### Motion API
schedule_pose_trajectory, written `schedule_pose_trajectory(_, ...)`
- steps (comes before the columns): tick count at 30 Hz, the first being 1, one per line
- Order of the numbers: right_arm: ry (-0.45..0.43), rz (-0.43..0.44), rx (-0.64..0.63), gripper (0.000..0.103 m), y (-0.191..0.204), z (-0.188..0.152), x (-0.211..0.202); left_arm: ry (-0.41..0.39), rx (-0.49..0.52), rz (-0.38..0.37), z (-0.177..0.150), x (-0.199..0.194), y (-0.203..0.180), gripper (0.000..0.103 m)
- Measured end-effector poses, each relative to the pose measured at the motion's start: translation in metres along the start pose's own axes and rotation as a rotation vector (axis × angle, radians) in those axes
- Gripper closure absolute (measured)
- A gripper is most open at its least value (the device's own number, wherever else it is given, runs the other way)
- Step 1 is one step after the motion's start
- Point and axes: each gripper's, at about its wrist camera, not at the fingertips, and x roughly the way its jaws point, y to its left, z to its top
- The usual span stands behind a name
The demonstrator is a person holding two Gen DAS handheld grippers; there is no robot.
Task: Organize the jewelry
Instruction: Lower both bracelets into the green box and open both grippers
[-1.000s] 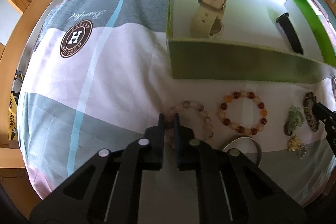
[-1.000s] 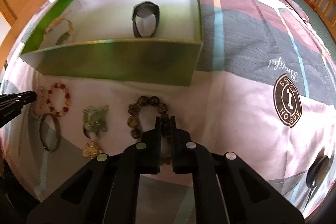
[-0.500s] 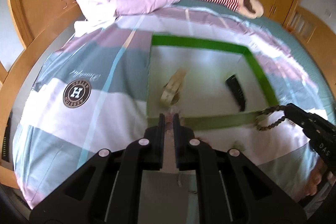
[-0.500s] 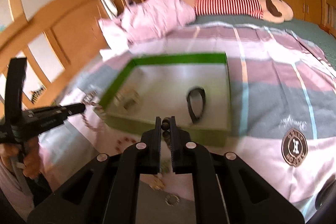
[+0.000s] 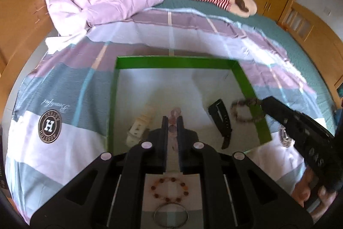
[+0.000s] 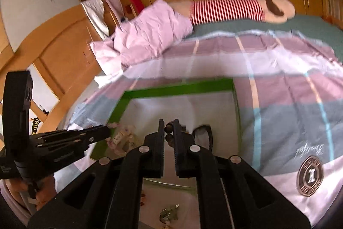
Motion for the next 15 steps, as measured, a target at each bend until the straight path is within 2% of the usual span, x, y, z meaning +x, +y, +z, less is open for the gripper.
schedule_pose_trajectory(3, 0.074, -0.039, -0.025, 0.094, 0.004, -0.014, 0.019, 0.033, 0.043, 0.026, -0.004, 0.021, -0.009, 0.092)
schedule_pose_trajectory(4, 0.09, -0.037, -0.025, 0.086, 0.005, -0.017, 0.021, 0.034, 0.055, 0.041, -0.005, 0.024, -0.01, 0.089)
schedule_pose_trajectory(5, 0.095, -0.029, -0.022, 0.075, 0.006, -0.018, 0.021, 0.034, 0.067, 0.061, -0.007, 0.025, -0.011, 0.079)
schedule_pose_trajectory(6, 0.094, -0.022, -0.019, 0.069, 0.007, -0.018, 0.018, 0.029, 0.069, 0.069, -0.009, 0.022, -0.009, 0.072)
schedule_pose_trajectory(7, 0.089, -0.018, -0.017, 0.058, 0.008, -0.018, 0.014, 0.021, 0.069, 0.071, -0.009, 0.018, -0.008, 0.069)
schedule_pose_trajectory(8, 0.074, -0.008, -0.015, 0.048, 0.011, -0.017, 0.005, 0.009, 0.065, 0.062, -0.009, 0.01, -0.006, 0.062)
schedule_pose_trajectory(9, 0.066, -0.002, -0.015, 0.044, 0.013, -0.016, 0.0, 0.002, 0.059, 0.054, -0.009, 0.004, -0.003, 0.053)
schedule_pose_trajectory(11, 0.049, 0.031, -0.022, 0.03, 0.019, -0.017, -0.02, -0.023, 0.026, 0.029, -0.013, -0.017, 0.005, 0.043)
schedule_pose_trajectory(13, 0.056, 0.052, -0.04, 0.022, 0.023, -0.022, -0.034, -0.035, 0.001, 0.01, -0.022, -0.033, 0.01, 0.036)
schedule_pose_trajectory(15, 0.081, 0.052, -0.072, 0.022, 0.027, -0.036, -0.047, -0.031, -0.005, -0.008, -0.036, -0.044, 0.014, 0.032)
